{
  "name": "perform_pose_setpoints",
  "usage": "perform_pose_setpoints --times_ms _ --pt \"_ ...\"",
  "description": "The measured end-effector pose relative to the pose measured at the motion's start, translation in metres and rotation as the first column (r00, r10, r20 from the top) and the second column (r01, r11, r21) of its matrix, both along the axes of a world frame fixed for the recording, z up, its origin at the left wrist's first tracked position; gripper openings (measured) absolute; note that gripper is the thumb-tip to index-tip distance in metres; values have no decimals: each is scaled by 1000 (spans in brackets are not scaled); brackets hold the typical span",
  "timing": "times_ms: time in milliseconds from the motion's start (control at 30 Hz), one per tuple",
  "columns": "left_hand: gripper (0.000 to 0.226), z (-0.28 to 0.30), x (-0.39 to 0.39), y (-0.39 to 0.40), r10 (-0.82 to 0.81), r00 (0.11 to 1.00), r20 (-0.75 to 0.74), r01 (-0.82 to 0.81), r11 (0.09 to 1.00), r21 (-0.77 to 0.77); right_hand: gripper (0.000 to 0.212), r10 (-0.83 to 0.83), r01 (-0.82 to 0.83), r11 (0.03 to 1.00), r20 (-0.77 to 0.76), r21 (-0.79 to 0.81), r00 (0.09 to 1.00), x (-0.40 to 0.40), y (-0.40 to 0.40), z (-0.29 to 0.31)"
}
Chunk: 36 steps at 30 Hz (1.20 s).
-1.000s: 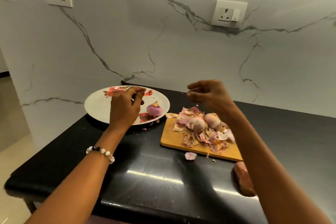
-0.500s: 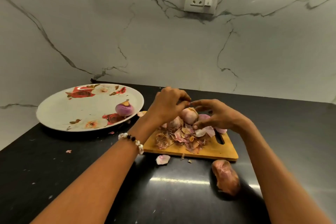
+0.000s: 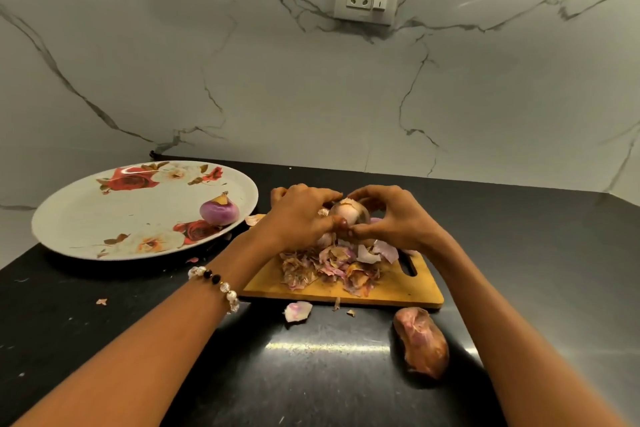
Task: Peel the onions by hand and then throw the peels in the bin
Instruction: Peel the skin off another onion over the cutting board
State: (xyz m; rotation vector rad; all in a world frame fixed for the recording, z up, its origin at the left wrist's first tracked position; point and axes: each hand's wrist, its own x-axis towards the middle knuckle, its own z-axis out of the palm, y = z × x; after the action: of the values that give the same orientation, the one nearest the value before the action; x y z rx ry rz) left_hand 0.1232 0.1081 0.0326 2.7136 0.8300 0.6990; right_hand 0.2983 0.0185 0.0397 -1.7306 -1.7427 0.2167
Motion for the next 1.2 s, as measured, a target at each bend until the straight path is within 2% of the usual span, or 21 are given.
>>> perform_pose_setpoints --times_ms 200,300,467,600,867,1067,1200 --pt "75 7 -9 0 -74 969 235 104 987 -119 58 147 -112 975 -182 191 972 -8 -3 9" --pt "73 11 -15 0 -97 945 313 131 987 -90 58 213 -168 969 -270 182 939 -12 -3 11" --pt "75 16 -19 2 -108 930 352 117 993 -4 57 280 -228 957 -365 180 888 -11 -7 16" --pt "74 15 -16 4 -104 934 343 86 994 66 51 209 -125 952 -294 281 933 -14 -2 14" --pt "72 12 -14 6 -137 919 370 128 991 48 35 173 -55 925 -287 377 942 -18 4 7" --pt "78 14 -14 2 -105 900 424 146 987 -66 30 175 -31 900 -295 435 939 -21 5 5" --pt "79 17 -15 0 -74 890 449 185 960 -208 24 162 -3 878 -292 478 942 -23 5 4"
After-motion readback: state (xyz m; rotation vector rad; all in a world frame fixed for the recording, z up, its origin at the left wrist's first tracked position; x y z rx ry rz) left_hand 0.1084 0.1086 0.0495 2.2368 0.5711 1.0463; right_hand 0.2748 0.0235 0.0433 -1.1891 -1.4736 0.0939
